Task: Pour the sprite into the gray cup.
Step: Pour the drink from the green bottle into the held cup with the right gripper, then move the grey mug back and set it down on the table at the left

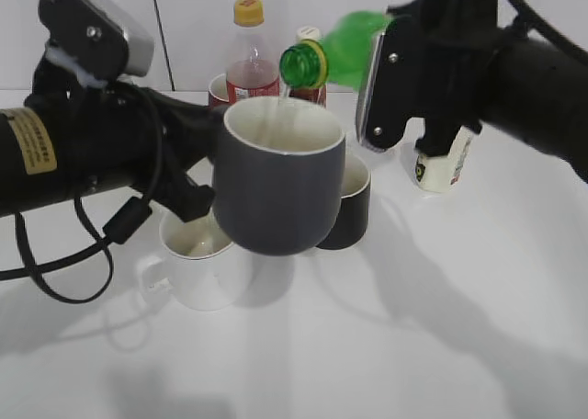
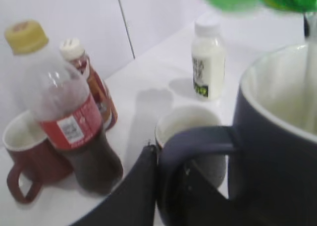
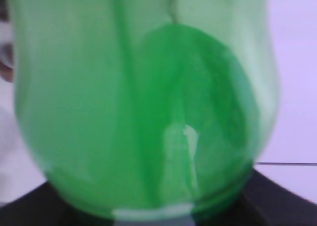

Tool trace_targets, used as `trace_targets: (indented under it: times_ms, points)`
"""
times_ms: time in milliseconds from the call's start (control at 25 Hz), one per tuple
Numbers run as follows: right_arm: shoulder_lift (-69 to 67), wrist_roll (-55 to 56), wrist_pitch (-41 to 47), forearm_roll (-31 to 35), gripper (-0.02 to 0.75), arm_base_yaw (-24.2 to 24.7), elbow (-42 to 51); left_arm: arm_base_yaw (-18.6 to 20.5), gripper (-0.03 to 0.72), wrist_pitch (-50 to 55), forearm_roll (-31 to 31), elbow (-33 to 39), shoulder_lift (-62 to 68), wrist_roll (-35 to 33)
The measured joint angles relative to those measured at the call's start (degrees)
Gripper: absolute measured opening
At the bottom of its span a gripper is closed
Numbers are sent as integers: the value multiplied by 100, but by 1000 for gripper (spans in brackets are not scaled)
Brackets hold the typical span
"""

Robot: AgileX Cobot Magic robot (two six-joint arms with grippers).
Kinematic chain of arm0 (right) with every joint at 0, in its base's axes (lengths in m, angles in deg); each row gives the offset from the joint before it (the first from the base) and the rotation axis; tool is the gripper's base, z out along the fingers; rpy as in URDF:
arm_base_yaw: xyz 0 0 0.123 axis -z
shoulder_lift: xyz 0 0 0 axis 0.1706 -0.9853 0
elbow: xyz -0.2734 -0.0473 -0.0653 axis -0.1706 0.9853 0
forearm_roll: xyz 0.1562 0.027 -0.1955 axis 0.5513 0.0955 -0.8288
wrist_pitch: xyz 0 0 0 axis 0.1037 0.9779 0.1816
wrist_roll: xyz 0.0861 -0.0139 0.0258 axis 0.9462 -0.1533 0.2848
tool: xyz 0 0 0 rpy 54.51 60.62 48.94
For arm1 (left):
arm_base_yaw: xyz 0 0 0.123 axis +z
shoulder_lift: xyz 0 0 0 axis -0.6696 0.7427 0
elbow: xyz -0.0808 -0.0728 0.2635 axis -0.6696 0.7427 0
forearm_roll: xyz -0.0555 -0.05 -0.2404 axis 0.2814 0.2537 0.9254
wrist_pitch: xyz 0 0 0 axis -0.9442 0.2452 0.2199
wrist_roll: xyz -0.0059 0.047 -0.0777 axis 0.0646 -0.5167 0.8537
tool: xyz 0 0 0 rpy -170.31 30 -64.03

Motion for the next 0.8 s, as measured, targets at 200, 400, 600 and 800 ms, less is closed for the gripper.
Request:
trace_targets:
  times_ms: [200, 400, 600, 800]
  points:
    - [62, 2209, 833, 204, 375, 0, 0, 166, 52, -233, 33, -21, 0, -5]
    - [519, 5126, 1426, 304, 375, 418, -11, 867, 52, -242, 505, -21, -119, -73]
    - [583, 7843, 1422, -882, 375, 1577, 447, 2287, 52, -555, 1033, 185, -191, -724]
    - [520, 10371, 578, -2902, 375, 2622, 1307, 3544, 52, -1347, 1205, 602, 434, -832]
